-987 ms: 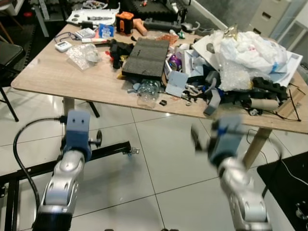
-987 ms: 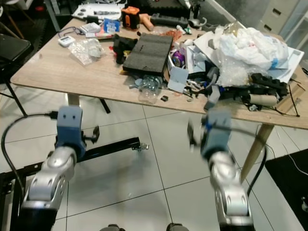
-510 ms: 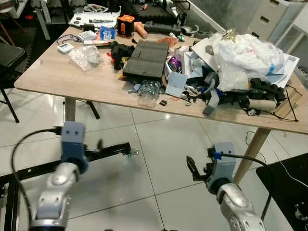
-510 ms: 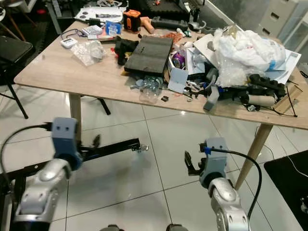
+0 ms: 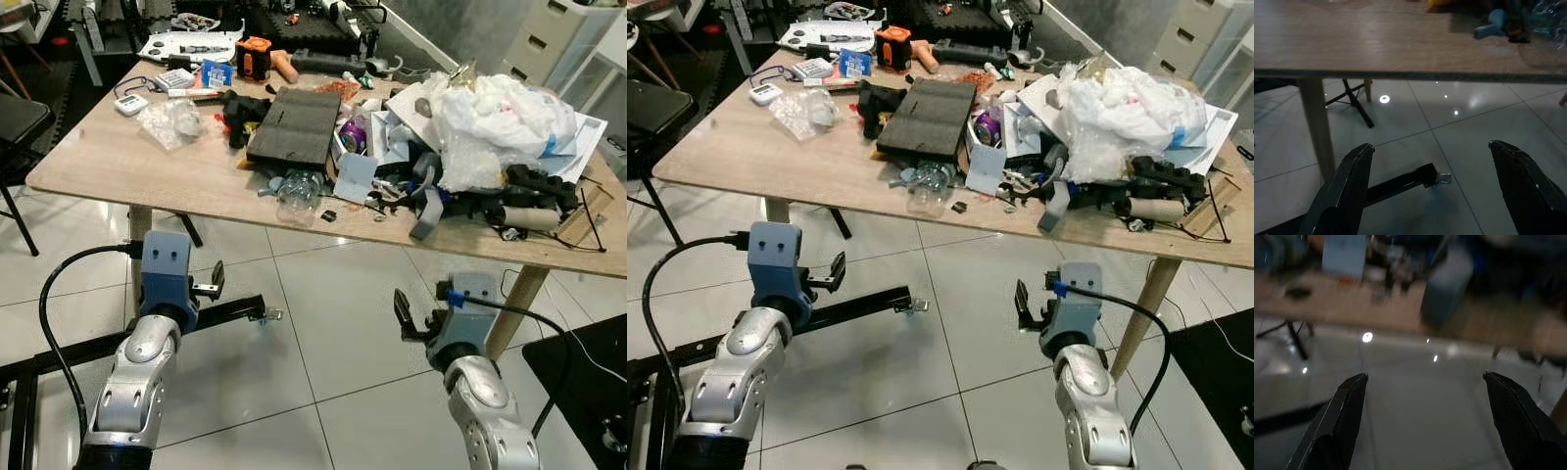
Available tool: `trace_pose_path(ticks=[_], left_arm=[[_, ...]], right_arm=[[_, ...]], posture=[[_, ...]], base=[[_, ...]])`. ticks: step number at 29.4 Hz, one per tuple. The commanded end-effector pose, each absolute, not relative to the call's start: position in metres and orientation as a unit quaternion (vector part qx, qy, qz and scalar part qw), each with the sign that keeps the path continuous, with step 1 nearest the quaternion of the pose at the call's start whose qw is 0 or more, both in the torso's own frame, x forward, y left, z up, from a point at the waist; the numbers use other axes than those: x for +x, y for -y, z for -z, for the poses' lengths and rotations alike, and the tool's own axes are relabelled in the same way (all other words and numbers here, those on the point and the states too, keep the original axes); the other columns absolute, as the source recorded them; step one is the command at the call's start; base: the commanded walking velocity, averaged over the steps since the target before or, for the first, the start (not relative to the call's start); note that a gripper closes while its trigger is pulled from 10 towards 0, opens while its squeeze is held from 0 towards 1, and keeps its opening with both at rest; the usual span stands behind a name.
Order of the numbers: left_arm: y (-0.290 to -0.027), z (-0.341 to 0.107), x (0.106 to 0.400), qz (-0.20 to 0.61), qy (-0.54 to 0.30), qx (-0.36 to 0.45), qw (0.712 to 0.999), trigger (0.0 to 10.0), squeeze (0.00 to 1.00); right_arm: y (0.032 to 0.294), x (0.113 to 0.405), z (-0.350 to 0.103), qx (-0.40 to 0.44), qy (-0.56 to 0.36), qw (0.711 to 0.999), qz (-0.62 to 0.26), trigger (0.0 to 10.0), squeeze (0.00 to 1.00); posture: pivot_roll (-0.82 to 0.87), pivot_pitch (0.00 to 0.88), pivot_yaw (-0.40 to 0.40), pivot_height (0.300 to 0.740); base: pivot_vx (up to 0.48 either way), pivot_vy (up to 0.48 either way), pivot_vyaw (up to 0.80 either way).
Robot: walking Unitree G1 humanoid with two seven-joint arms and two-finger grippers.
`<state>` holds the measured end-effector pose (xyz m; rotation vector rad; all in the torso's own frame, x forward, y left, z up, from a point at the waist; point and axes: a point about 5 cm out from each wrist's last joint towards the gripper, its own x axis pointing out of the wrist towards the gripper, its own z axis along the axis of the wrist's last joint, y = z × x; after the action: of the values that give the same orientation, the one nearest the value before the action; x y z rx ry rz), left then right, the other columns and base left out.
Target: Picking trash to rubbish bin
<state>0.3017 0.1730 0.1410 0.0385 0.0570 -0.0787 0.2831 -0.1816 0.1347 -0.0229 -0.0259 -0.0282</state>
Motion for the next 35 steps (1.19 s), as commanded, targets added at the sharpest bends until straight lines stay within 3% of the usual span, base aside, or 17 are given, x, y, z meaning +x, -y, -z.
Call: trace_pose_path(ticks=[1,11,35], left_arm=[[-0.166,-0.139,0.302,0.052,-0.033,0.012,0.998,10.0,0.00],[-0.155,-0.145,0.307,0.077,-0.025,0.022,0.996,10.0,0.00],[-0.150,-0.147,0.303,0.099,-0.021,0.023,0.995,10.0,0.00]], right_arm=[[0.186,0.284,-0.137,-0.019,0.020,0.999,0.030,10.0,0.00],[0.184,0.292,-0.145,-0.026,0.041,0.998,0.037,10.0,0.00],[0.174,0.286,-0.144,-0.037,0.048,0.998,0.020,10.0,0.00]], posture=[[-0.01,0.165,-0.036,0.740],[0.00,0.169,-0.020,0.740],[0.00,0.183,-0.021,0.740]], base=[[0.356,0.000,0.00],[0.312,0.000,0.00],[0.000,0.000,0.00]])
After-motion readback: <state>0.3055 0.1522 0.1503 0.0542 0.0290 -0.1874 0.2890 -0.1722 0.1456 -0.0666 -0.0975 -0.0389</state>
